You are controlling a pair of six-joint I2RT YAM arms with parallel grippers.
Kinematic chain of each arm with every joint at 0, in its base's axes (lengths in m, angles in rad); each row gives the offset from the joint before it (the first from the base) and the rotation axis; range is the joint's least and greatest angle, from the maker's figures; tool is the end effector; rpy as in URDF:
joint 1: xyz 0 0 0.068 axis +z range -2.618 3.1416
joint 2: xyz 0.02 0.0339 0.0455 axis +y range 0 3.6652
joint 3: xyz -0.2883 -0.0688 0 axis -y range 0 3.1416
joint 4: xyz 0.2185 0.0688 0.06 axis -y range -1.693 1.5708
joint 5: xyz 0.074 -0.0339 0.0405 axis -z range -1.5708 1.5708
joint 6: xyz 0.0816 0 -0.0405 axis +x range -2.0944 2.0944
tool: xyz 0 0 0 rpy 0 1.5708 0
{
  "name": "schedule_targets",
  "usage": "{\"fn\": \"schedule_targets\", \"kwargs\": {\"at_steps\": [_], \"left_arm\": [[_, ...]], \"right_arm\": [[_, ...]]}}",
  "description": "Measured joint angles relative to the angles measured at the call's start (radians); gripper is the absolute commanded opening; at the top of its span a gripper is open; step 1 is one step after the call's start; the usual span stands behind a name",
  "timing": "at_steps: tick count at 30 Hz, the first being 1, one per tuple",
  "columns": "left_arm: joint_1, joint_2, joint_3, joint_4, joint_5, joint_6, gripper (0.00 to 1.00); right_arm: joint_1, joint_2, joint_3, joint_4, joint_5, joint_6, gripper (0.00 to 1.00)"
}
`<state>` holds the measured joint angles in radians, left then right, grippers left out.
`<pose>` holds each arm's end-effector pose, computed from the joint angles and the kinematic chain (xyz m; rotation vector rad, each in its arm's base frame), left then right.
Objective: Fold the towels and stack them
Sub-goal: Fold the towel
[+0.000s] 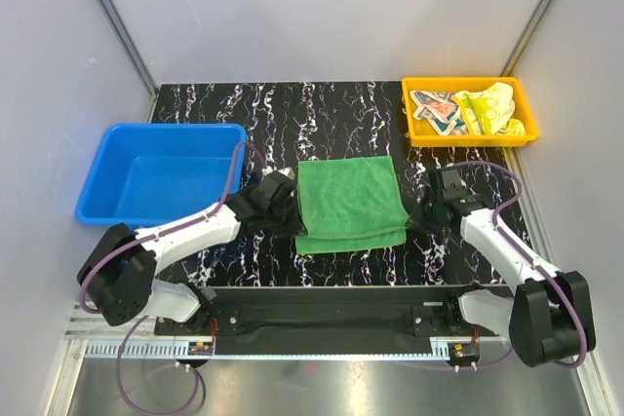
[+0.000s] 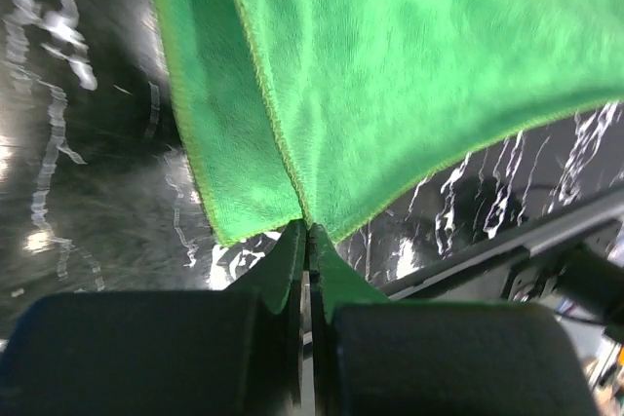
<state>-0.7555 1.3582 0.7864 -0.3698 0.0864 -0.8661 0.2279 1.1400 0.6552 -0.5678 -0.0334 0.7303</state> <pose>0.1894 -0.1880 0.2020 -0.1105 2.6779 -0.7119 0.1922 0.0474 0.1916 0.6530 2.5922 0.3662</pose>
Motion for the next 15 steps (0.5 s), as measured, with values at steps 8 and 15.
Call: {"fn": "schedule_targets", "kwargs": {"at_steps": [8,15], "left_arm": [[-0.049,0.020,-0.148,0.049,0.015,-0.026,0.00],[-0.055,0.020,-0.186,0.102,0.011,-0.032,0.00]], "right_arm": [[0.000,0.054,-0.118,0.011,0.005,0.060,0.00],[0.000,0.054,-0.127,0.025,0.005,0.079,0.00]]}}
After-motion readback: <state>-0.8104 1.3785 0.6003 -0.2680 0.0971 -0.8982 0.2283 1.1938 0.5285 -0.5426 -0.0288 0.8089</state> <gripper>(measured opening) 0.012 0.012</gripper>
